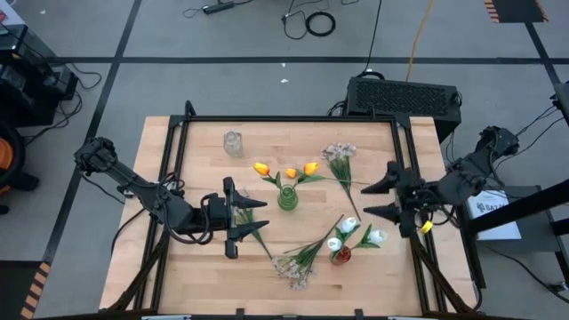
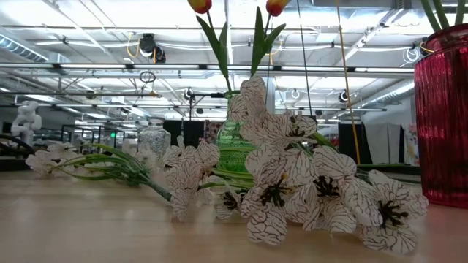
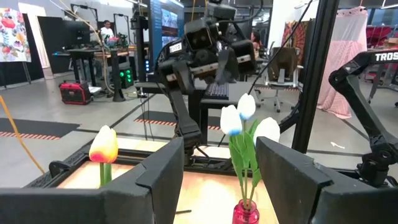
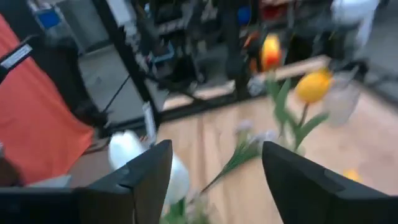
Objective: Sort flowers into vase by color
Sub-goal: Put the yellow tulip into the green vase
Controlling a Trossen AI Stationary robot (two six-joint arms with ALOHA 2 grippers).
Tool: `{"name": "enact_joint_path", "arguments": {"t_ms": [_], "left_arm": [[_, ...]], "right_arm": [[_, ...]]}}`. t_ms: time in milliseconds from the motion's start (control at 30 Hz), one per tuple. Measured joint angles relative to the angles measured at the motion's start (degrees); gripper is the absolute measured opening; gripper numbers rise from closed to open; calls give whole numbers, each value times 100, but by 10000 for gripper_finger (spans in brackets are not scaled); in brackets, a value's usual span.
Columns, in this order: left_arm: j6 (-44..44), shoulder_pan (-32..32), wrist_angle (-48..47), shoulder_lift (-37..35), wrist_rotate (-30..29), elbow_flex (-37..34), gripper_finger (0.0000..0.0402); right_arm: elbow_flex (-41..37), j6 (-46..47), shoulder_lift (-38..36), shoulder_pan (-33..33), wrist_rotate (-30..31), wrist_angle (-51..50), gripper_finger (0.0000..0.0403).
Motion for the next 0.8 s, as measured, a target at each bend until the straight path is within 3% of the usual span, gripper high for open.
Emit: {"name": "enact_joint_path", "arguments": {"t_ms": [100,267,367,600,800], "left_arm": [[102,0,-8,0,-1,0,207],[261,13,-46,0,-6,0,207],[544,21,-67,0,-133,2,207],[813,292,-392,0,-315,7,207],[1112,524,-560,-52,-249,7,207]], "right_arm": [[0,-663,-131,0,624,165,239],[2,-1721,-266,-20,2283,186,218],[2,-2095,-270,-236,2678,184,201],[-113,-1915,-273,-1362,2645,-499,159],[-751,-1803,-285,-2544,1604,-393,130]]}}
